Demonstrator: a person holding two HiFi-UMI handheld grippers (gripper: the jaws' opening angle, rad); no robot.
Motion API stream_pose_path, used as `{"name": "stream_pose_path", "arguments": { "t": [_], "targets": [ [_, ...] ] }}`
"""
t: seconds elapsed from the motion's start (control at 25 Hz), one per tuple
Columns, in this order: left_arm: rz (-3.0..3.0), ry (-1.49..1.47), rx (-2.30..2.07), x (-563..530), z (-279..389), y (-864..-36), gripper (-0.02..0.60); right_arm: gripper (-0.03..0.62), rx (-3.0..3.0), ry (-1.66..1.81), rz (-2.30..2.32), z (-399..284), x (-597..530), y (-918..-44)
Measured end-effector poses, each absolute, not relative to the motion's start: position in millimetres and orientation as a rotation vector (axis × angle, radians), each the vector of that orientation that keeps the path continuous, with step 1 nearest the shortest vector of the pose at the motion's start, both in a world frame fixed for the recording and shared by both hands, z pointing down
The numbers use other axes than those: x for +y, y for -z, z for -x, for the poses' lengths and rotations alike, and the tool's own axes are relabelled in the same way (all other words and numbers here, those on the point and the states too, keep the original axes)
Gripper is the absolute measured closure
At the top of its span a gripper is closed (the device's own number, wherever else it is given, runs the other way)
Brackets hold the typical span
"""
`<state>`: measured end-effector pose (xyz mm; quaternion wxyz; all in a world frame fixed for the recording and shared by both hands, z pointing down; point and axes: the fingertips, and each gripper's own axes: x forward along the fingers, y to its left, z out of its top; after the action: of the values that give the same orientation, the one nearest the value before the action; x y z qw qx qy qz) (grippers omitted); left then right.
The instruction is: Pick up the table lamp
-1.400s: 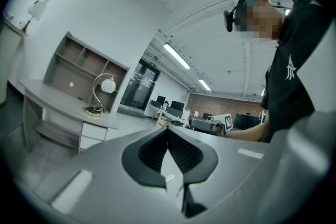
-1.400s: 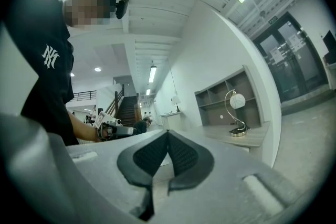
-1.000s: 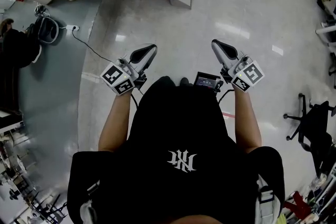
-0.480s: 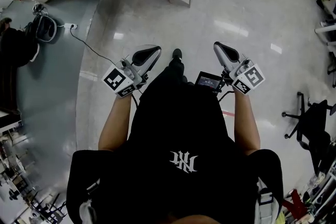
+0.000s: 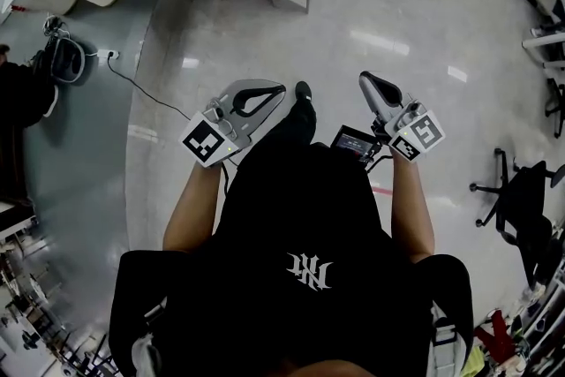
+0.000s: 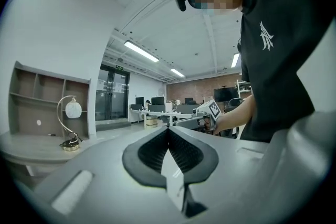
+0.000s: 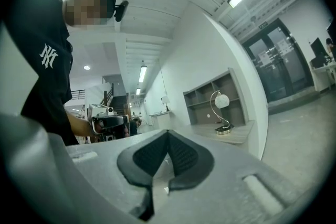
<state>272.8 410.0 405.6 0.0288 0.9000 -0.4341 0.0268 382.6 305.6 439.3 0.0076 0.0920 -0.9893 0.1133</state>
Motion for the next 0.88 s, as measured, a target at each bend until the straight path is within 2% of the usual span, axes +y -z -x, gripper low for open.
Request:
{"name": "stream_pose_path", "arguments": {
  "t": [0.4, 0.88],
  "targets": [
    [-2.808, -0.107, -1.315, 341.7, -258.7, -411.7, 0.578, 0.591, -3.064, -0.358, -0.306, -372.8, 238.5, -447.3],
    [-2.774, -0.081, -1.348, 234.6, -210.6, -423.4, 0.578, 0.591, -3.032, -0.282, -0.186, -294.6, 125.2, -432.2]
  ]
}}
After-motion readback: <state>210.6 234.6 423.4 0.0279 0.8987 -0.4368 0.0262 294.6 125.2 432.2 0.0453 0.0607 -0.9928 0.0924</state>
